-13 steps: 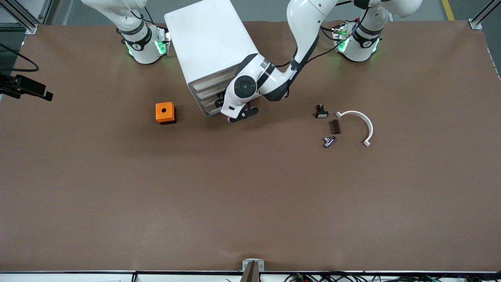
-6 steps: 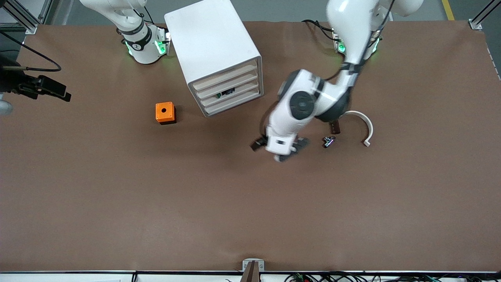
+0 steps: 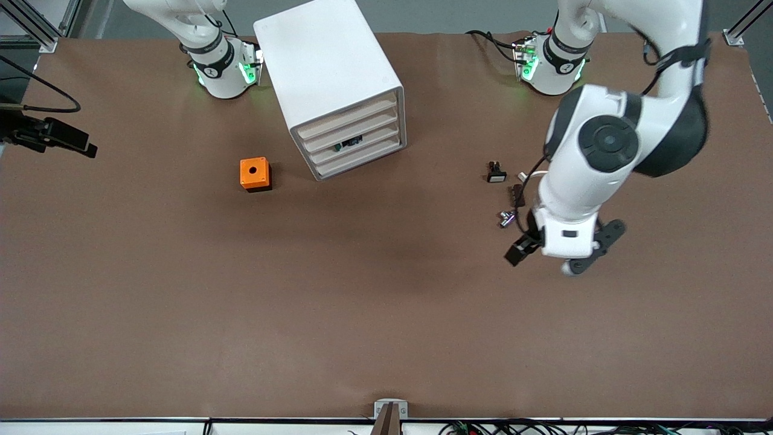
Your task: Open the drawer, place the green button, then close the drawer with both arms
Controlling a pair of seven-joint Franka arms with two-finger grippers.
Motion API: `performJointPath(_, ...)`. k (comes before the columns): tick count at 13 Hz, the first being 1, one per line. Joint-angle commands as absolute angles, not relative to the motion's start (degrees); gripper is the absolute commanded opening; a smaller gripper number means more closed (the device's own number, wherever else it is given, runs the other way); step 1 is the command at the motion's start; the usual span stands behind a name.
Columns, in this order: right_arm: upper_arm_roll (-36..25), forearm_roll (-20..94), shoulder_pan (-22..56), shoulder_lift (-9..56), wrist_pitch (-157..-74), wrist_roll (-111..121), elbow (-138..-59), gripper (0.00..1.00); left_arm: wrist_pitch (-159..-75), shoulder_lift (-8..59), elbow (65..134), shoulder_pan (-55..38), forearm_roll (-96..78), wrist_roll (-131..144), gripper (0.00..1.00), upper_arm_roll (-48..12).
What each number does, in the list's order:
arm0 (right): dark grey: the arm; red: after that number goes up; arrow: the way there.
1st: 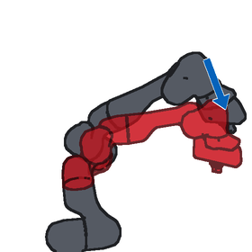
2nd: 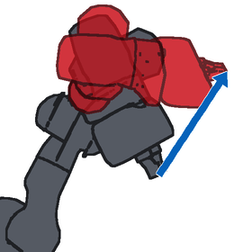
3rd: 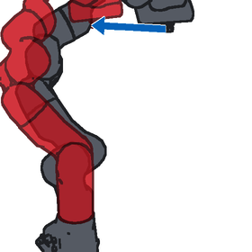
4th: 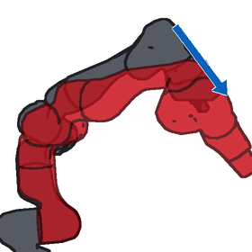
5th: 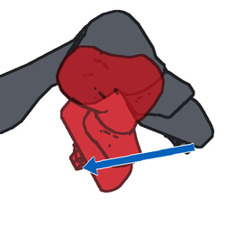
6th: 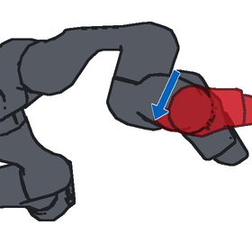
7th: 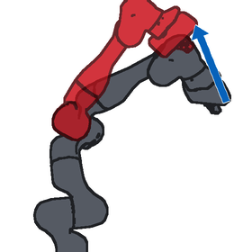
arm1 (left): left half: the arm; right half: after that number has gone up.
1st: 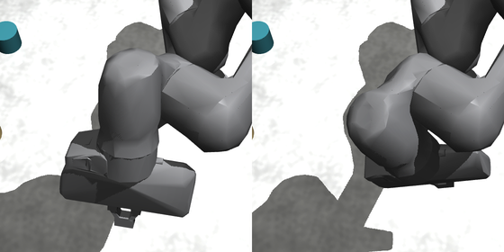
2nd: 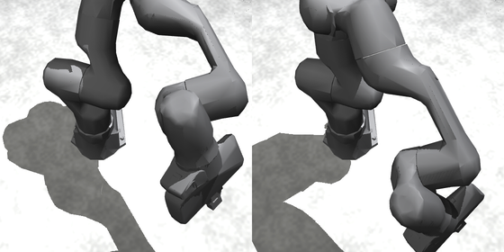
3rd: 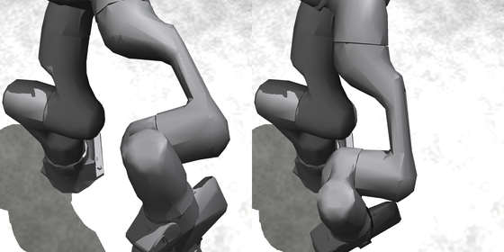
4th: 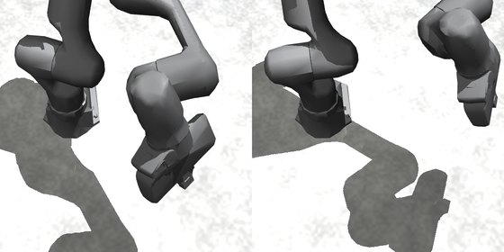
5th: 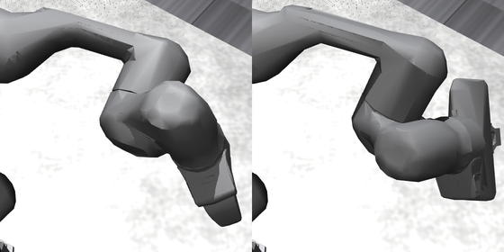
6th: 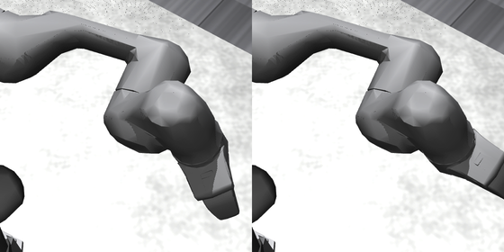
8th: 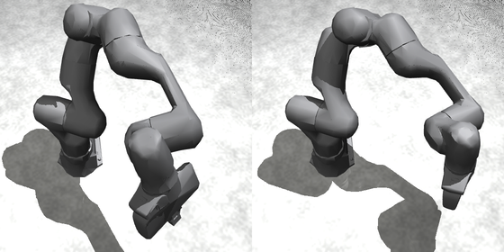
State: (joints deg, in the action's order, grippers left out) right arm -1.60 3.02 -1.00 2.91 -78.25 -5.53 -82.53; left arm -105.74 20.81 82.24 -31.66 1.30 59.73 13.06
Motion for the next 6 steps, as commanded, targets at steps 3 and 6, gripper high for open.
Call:
performJointPath(3, -1.2, 1.8, -1.4, 2.5, -78.0, -4.4, -82.0, 1.0, -93.8, 11.1, 79.1, -25.7, 3.4, 45.9, 1.0, 12.7)
performJointPath(6, -1.3, 2.0, -2.0, 2.5, -78.0, -4.3, -81.7, 1.0, -90.3, 8.9, 79.2, -21.8, 3.4, 32.4, 1.0, 12.6)
